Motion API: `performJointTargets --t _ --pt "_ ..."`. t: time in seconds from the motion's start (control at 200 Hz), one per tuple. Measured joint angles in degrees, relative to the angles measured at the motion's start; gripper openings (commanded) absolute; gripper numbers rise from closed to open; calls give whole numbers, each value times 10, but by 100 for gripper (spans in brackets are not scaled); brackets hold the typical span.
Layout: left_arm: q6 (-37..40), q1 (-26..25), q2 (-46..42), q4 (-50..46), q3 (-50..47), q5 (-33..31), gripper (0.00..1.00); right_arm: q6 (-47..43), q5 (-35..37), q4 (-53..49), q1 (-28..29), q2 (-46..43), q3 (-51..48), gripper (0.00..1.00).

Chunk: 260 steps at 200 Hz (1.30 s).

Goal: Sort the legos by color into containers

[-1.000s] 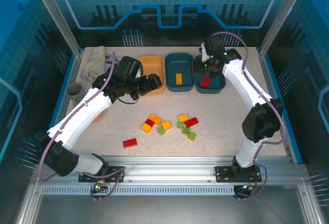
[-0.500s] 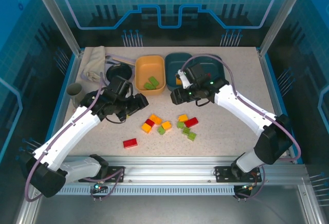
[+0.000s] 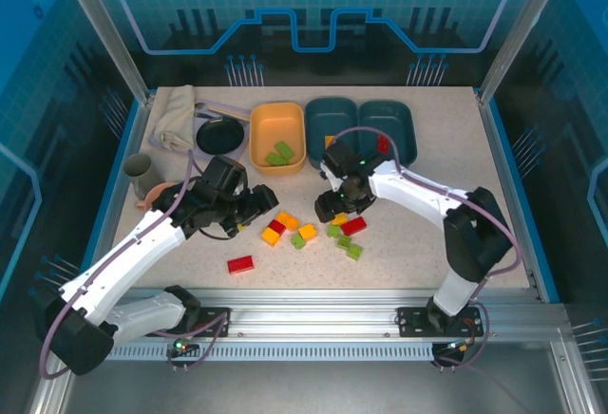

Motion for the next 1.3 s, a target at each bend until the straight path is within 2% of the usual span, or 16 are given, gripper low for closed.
performJointTargets --t 0.165,0.325,0.545,0.765,0.91,1.115,1.3 --pt "-4 -6 -1 13 -4 3 82 -14 16 -12 0 50 5 80" --pt "-12 -9 -1 19 -5 3 82 -21 26 -15 0 88 27 73" --pt "-15 -11 -2 20 -5 3 82 -20 29 -13 0 116 42 62" --pt "-15 -12 -1 21 -5 3 82 -10 38 -11 0 126 44 41" --pt "-14 -13 0 20 -1 3 82 -1 54 -17 -1 105 53 38" --pt "6 -10 51 18 85 -3 82 25 56 -33 -45 55 162 37" --pt "29 27 121 21 164 -2 82 53 34 -38 -107 99 302 36"
